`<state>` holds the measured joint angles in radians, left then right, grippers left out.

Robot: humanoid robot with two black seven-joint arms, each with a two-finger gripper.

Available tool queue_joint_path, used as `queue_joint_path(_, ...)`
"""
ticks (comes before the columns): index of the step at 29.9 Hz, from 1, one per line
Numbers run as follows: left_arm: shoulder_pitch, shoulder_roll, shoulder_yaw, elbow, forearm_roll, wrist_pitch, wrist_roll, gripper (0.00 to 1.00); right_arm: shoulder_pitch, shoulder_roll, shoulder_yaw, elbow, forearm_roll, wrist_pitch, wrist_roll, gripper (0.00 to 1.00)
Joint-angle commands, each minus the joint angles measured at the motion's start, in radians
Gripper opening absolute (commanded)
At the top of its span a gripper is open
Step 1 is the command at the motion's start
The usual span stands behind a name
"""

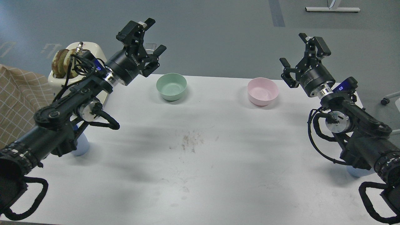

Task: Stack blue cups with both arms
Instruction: 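Reach the left gripper down to the blue cup beside the toaster and grasp it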

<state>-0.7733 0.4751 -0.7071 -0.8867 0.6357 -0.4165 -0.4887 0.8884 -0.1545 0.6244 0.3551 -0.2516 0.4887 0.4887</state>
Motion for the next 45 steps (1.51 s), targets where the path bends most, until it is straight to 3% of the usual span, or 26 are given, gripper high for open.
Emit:
queue_joint_path(1, -0.007, 0.129, 0.003, -0.099, 0.071, -0.002, 0.000, 0.98, 0.001, 0.004, 0.000, -0.001, 0.000, 0.000, 0.000, 1.00)
queue_joint_path(6, 0.009, 0.267, 0.003, -0.195, 0.180, -0.001, 0.000, 0.98, 0.001, 0.001, 0.000, -0.001, 0.000, 0.000, 0.000, 1.00)
queue_joint_path(12, 0.077, 0.467, -0.008, -0.326, 0.501, 0.004, 0.000, 0.98, 0.000, -0.010, 0.000, 0.004, 0.000, 0.000, 0.000, 1.00)
queue_joint_path(15, 0.126, 0.606, -0.006, -0.408, 0.561, 0.008, 0.000, 0.98, 0.001, -0.011, 0.000, 0.007, 0.000, 0.000, 0.000, 1.00)
queue_joint_path(21, 0.227, 0.805, 0.006, -0.431, 0.677, 0.048, 0.000, 0.98, 0.001, -0.017, 0.000, 0.013, 0.002, 0.000, 0.000, 1.00)
queue_joint_path(26, 0.321, 0.916, 0.043, -0.431, 0.814, 0.133, 0.000, 0.98, 0.001, -0.025, 0.000, 0.019, 0.000, 0.000, 0.000, 1.00)
queue_joint_path(28, 0.333, 0.959, 0.128, -0.431, 0.835, 0.208, 0.000, 0.98, 0.003, -0.027, 0.000, 0.019, 0.002, 0.000, 0.000, 1.00)
queue_joint_path(33, 0.336, 0.945, 0.244, -0.428, 0.838, 0.278, 0.000, 0.98, 0.009, -0.027, -0.002, 0.025, 0.000, 0.000, 0.000, 1.00)
queue_joint_path(45, 0.338, 0.788, 0.316, -0.305, 0.851, 0.300, 0.000, 0.98, 0.012, -0.028, -0.003, 0.024, 0.000, 0.000, 0.000, 1.00)
